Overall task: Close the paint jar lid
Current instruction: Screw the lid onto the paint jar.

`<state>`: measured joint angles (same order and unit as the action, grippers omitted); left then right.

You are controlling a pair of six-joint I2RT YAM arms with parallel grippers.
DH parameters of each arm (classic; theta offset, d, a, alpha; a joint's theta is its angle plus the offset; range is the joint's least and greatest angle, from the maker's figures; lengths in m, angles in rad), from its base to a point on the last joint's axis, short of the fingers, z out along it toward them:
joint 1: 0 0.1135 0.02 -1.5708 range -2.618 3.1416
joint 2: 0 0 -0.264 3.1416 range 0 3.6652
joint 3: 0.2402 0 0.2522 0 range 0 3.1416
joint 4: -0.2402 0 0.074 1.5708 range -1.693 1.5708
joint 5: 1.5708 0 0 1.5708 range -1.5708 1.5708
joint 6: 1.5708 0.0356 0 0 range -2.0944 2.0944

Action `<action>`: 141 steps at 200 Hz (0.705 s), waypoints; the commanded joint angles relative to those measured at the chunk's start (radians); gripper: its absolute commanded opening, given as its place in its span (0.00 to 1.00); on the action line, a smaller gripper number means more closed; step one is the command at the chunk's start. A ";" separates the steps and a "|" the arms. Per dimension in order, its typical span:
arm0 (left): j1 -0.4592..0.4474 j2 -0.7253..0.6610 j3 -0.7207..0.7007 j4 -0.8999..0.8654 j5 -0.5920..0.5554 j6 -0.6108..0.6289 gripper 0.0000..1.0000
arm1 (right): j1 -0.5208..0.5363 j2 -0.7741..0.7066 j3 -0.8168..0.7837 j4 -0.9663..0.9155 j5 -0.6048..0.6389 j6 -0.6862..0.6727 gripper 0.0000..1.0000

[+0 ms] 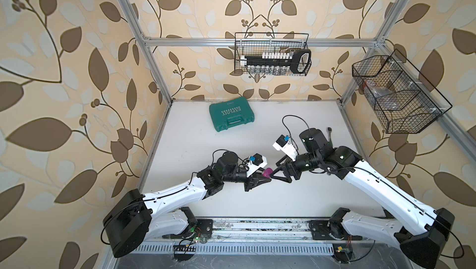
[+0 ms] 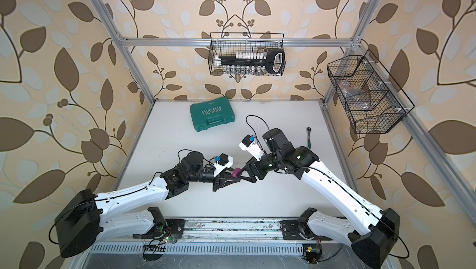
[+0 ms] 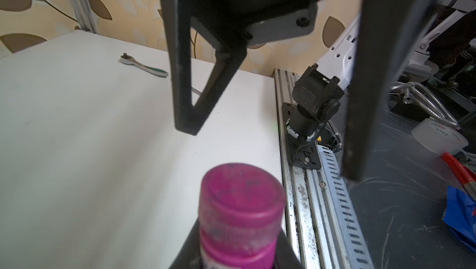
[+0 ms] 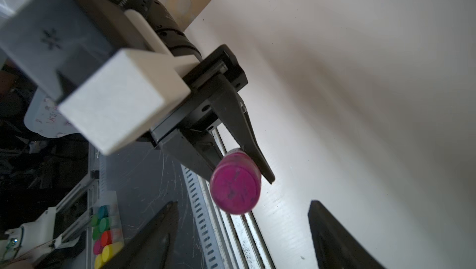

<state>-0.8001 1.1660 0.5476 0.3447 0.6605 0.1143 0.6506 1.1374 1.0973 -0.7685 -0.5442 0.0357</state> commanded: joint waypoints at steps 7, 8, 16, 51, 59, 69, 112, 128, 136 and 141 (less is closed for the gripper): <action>0.070 0.029 0.032 -0.052 0.125 0.025 0.00 | 0.006 0.051 0.082 -0.092 0.130 -0.199 0.79; 0.073 0.030 0.032 -0.052 0.127 0.023 0.00 | 0.006 0.052 0.085 -0.093 0.128 -0.206 0.79; 0.089 0.031 0.031 -0.054 0.134 0.024 0.00 | 0.007 0.058 0.095 -0.092 0.131 -0.249 0.79; 0.127 0.048 0.023 -0.040 0.159 0.027 0.00 | 0.003 0.084 0.082 -0.030 0.064 -0.465 0.78; 0.128 0.055 0.024 -0.040 0.159 0.030 0.00 | 0.002 0.100 0.077 -0.022 0.047 -0.528 0.78; 0.129 0.060 0.020 -0.038 0.160 0.031 0.00 | 0.001 0.125 0.092 -0.028 0.033 -0.592 0.78; 0.132 0.041 0.005 -0.021 0.163 0.021 0.00 | -0.012 0.260 0.220 -0.160 -0.035 -0.796 0.77; 0.132 0.042 0.002 -0.019 0.164 0.018 0.00 | -0.012 0.319 0.273 -0.230 -0.044 -0.840 0.73; 0.132 0.043 0.001 -0.019 0.165 0.019 0.00 | -0.011 0.334 0.283 -0.235 -0.052 -0.846 0.72; 0.133 0.043 0.001 -0.019 0.165 0.019 0.00 | -0.010 0.337 0.285 -0.229 -0.057 -0.846 0.72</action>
<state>-0.6727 1.2263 0.5503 0.2955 0.7864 0.1276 0.6426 1.4380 1.3331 -0.9092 -0.5468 -0.7044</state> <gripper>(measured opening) 0.281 0.726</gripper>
